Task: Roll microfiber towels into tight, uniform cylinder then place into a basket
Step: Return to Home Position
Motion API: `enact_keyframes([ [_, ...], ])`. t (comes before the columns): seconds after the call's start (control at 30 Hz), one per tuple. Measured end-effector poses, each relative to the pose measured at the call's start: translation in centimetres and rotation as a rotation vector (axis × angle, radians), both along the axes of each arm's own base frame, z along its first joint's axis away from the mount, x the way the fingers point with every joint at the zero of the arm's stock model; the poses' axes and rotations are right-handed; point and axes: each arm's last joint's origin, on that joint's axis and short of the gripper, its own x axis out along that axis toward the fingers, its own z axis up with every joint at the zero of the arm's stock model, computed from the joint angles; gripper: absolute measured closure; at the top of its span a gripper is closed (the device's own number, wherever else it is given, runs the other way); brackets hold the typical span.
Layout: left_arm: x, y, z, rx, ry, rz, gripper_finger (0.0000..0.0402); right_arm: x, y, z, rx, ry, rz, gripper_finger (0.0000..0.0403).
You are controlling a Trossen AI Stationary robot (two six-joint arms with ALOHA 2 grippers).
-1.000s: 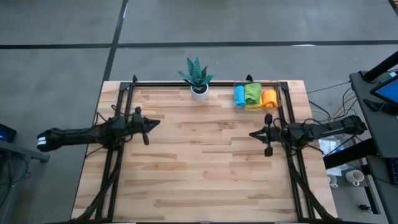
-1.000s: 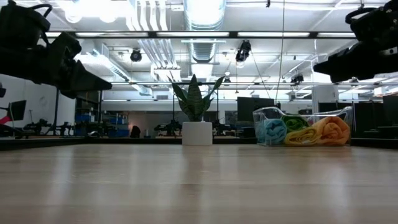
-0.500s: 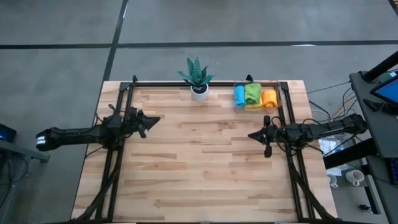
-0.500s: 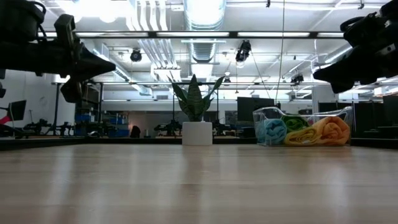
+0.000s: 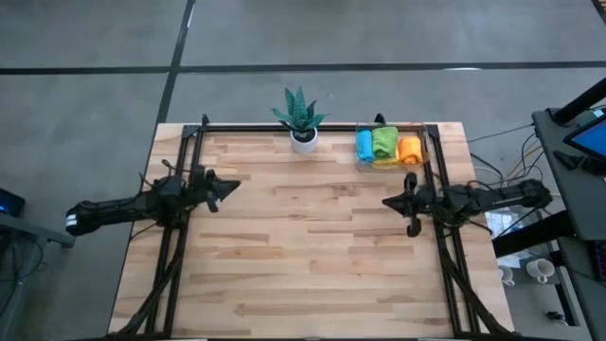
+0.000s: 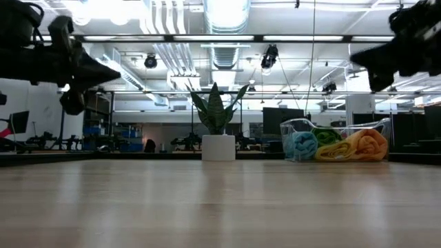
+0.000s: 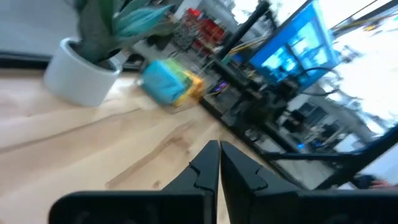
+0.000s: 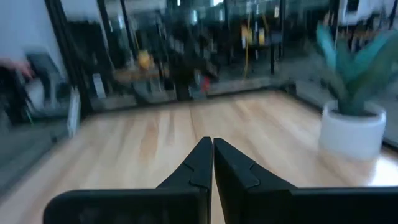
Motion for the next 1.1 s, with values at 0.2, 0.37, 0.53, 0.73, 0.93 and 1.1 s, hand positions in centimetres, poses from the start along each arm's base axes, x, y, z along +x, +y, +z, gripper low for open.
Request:
enact_keyframes([
  [0.2, -0.6, -0.2, 0.7, 0.01, -0.091, -0.022, 0.0402, -0.6, -0.1, 1.3, 0.031, -0.159, -0.002, 0.0394],
  [0.37, -0.5, -0.2, 0.5, 0.006, -0.07, -0.03, 0.0402, -0.6, -0.1, 1.6, 0.037, -0.191, -0.001, 0.0394],
  [0.53, -0.5, -0.2, 0.6, 0.007, -0.075, -0.03, 0.0402, -0.6, -0.1, 1.6, 0.036, -0.186, -0.001, 0.0394],
  [0.73, -0.5, -0.2, 0.6, 0.006, -0.073, -0.03, 0.0402, -0.4, -0.1, 1.3, 0.029, -0.147, -0.001, 0.0394],
  [0.93, -0.5, -0.2, 0.6, 0.007, -0.076, -0.03, 0.0402, -0.3, -0.1, 1.2, 0.026, -0.133, -0.001, 0.0394],
  [1.1, -0.5, -0.2, 0.8, 0.011, -0.1, -0.028, 0.0402, -0.3, -0.1, 1.2, 0.026, -0.131, -0.001, 0.0394],
])
